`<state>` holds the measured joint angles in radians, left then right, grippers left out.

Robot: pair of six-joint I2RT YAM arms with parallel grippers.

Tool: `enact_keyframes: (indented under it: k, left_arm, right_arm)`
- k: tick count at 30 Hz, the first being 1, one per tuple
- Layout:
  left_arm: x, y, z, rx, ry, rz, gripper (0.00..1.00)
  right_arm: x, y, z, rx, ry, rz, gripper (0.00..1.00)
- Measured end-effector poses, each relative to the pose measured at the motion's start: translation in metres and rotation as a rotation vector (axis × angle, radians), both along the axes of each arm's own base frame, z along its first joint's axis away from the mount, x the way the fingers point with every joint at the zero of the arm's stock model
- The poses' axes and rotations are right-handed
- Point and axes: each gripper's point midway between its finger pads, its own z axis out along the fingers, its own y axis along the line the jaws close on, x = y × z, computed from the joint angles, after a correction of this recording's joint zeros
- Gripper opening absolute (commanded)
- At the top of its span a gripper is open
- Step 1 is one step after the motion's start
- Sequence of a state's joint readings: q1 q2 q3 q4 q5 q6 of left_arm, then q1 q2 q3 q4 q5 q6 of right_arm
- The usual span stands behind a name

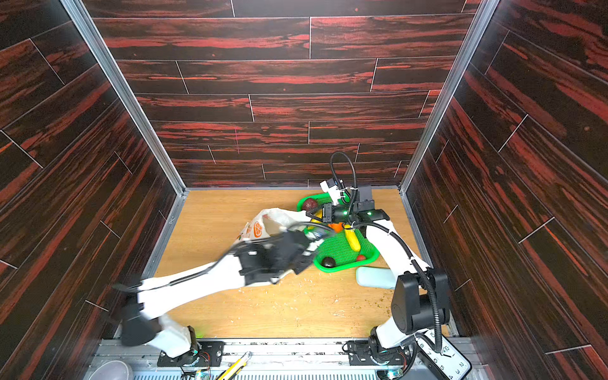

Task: Place the fake fruits into the plastic bag and tie a complex knot

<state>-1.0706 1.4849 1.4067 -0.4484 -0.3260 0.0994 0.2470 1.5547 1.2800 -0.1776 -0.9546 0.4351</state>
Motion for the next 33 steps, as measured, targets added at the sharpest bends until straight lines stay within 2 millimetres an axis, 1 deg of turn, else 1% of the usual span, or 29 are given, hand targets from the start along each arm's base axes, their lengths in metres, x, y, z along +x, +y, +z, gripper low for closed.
enact_keyframes:
  k: [2, 4, 7, 8, 9, 11, 16, 17, 21, 22, 24, 26, 28, 30, 33]
  left_arm:
    - [0.002, 0.029, 0.039, -0.135, -0.025, 0.011, 0.09]
    - [0.004, 0.059, 0.071, -0.251, -0.046, 0.027, 0.07]
    - [0.012, 0.105, 0.111, -0.398, -0.074, 0.066, 0.06]
    - [0.014, 0.119, 0.122, -0.442, -0.081, 0.081, 0.05]
    - [0.017, 0.129, 0.130, -0.473, -0.086, 0.090, 0.05]
    - [0.021, 0.146, 0.139, -0.526, -0.080, 0.102, 0.04]
    - [0.036, 0.180, 0.144, -0.644, -0.036, 0.133, 0.02]
    - [0.041, 0.191, 0.145, -0.680, -0.026, 0.149, 0.02]
    - [0.055, 0.222, 0.150, -0.805, 0.003, 0.185, 0.02]
    - [0.058, 0.228, 0.152, -0.838, 0.010, 0.185, 0.02]
    - [0.060, 0.232, 0.161, -0.893, 0.011, 0.158, 0.02]
    - [0.060, 0.230, 0.171, -0.943, 0.015, 0.108, 0.01]
    - [0.061, 0.225, 0.177, -0.984, 0.026, 0.052, 0.01]
    - [0.064, 0.220, 0.177, -1.014, 0.044, 0.006, 0.01]
    - [0.069, 0.214, 0.162, -1.054, 0.103, -0.043, 0.00]
  right_arm:
    - [-0.005, 0.001, 0.013, 0.034, -0.002, 0.015, 0.00]
    - [-0.010, 0.002, 0.031, 0.079, -0.010, 0.032, 0.00]
    - [-0.020, 0.003, 0.062, 0.149, -0.028, 0.059, 0.00]
    - [-0.022, 0.003, 0.072, 0.170, -0.034, 0.066, 0.00]
    - [-0.024, 0.003, 0.080, 0.187, -0.040, 0.072, 0.00]
    - [-0.028, 0.003, 0.096, 0.220, -0.046, 0.080, 0.00]
    - [-0.038, 0.000, 0.117, 0.256, -0.047, 0.075, 0.00]
    - [-0.041, -0.002, 0.122, 0.260, -0.052, 0.070, 0.00]
    - [-0.053, -0.010, 0.143, 0.276, -0.097, 0.040, 0.00]
    - [-0.056, -0.014, 0.148, 0.279, -0.110, 0.029, 0.00]
    - [-0.060, -0.021, 0.157, 0.284, -0.127, 0.000, 0.00]
    - [-0.062, -0.029, 0.164, 0.288, -0.143, -0.032, 0.00]
    - [-0.062, -0.036, 0.167, 0.287, -0.147, -0.065, 0.00]
    - [-0.061, -0.039, 0.164, 0.280, -0.137, -0.083, 0.00]
    - [-0.058, -0.040, 0.149, 0.273, -0.097, -0.089, 0.00]
